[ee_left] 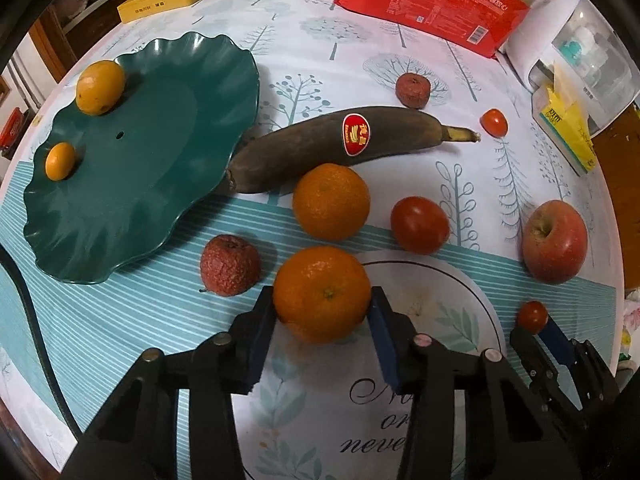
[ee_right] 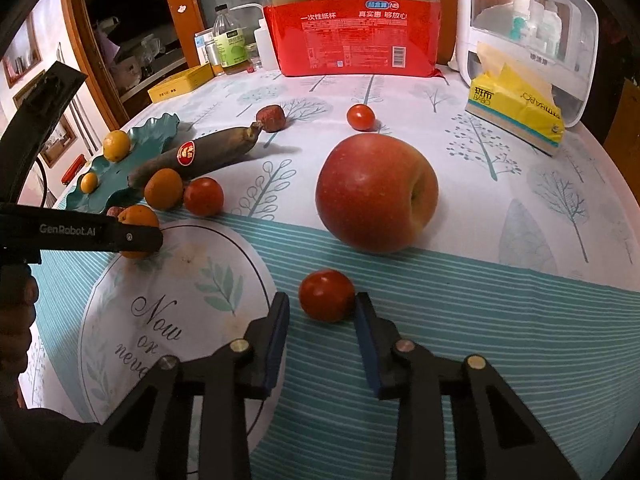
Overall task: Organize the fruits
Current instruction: 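Grasp an orange with the left tool while the right tool grasps a cherry tomato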
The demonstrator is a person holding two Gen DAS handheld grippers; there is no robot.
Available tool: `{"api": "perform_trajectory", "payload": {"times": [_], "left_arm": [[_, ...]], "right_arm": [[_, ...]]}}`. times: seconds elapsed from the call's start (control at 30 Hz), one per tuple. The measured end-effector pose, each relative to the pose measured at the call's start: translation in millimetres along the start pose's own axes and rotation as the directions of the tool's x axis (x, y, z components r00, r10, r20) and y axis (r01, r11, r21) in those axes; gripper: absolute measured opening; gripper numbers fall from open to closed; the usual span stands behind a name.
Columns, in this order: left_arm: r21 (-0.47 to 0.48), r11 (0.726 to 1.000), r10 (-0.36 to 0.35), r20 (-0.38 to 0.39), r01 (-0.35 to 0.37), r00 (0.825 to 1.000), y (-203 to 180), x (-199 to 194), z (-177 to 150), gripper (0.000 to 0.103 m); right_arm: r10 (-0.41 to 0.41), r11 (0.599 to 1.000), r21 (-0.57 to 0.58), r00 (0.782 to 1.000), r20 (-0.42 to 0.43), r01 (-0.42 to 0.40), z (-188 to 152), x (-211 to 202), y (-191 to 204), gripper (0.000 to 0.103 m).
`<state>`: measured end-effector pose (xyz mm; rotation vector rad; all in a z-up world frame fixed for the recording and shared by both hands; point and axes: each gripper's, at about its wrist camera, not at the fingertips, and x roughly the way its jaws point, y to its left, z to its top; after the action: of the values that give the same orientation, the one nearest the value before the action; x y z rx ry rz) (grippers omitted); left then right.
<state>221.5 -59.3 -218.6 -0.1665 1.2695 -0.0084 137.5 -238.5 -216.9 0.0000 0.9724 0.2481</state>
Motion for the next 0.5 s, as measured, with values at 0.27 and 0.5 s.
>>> {"api": "perform_trajectory", "payload": {"times": [0.27,0.5], "left_arm": [[0.005,1.000,-0.031,-0.008,0.031,0.999,0,-2,-1,0.043],[0.008,0.998,-0.061,0.008,0.061,0.998,1,-17,-13,0.043]], "right_arm": [[0.008,1.000,-0.010,1.000,-0.009,-0.008,1,-1,2,0.027],[0.029,0.999,-0.040,1.000,-0.004,-0.029,2,-9,14,0.024]]}}
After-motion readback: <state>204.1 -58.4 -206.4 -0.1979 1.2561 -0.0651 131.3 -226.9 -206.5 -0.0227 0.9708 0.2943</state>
